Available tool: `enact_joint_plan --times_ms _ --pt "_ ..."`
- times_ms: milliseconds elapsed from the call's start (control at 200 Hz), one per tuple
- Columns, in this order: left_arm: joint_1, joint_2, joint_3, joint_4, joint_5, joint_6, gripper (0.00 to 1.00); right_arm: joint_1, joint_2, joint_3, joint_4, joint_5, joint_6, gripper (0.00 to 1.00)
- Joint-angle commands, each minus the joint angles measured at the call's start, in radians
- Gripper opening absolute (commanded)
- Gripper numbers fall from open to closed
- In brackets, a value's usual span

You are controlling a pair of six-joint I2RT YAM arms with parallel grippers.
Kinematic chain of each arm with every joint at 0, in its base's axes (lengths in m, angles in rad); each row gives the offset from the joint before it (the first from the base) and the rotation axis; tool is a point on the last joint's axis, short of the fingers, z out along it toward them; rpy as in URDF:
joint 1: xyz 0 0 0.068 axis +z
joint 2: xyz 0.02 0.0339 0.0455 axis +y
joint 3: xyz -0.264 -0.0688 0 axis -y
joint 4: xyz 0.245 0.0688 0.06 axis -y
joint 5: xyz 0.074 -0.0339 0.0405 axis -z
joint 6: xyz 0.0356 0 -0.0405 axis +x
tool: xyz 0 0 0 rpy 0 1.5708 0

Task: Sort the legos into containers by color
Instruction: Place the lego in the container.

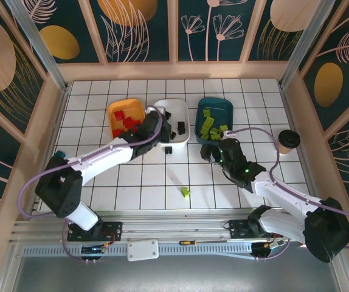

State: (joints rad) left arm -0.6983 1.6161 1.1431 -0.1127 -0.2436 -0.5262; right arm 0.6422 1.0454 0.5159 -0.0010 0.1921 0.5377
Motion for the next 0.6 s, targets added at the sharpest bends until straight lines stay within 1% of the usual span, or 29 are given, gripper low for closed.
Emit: enact_joint_plan --times_ms 0,190,270,390,420,470,596 --pt "0.022 0.133 0.107 -0.032 -0.016 0.047 0.15 -0.001 -0.037 -0.029 -0.022 -0.011 0.031 0.69" --pt "0.039 0.334 0.299 -0.096 -0.036 0.068 0.15 0.036 -0.066 -0.069 -0.055 -0.055 0.047 0.69" --pt "0.054 0.395 0.348 -0.107 -0.026 0.063 0.16 0.087 -0.073 -0.081 -0.072 -0.064 0.056 0.69" --pt "0.065 0.486 0.43 -0.147 -0.028 0.064 0.19 0.209 -0.06 -0.082 -0.116 -0.045 0.09 0.69" --pt "0.066 0.5 0.447 -0.153 -0.031 0.064 0.2 0.24 -0.055 -0.081 -0.128 -0.04 0.1 0.69" --pt "0.067 0.512 0.46 -0.157 -0.03 0.063 0.26 0.295 -0.043 -0.078 -0.142 -0.03 0.117 0.69" --pt "0.067 0.494 0.474 -0.148 -0.022 0.057 0.46 0.428 0.003 -0.062 -0.157 -0.006 0.162 0.7"
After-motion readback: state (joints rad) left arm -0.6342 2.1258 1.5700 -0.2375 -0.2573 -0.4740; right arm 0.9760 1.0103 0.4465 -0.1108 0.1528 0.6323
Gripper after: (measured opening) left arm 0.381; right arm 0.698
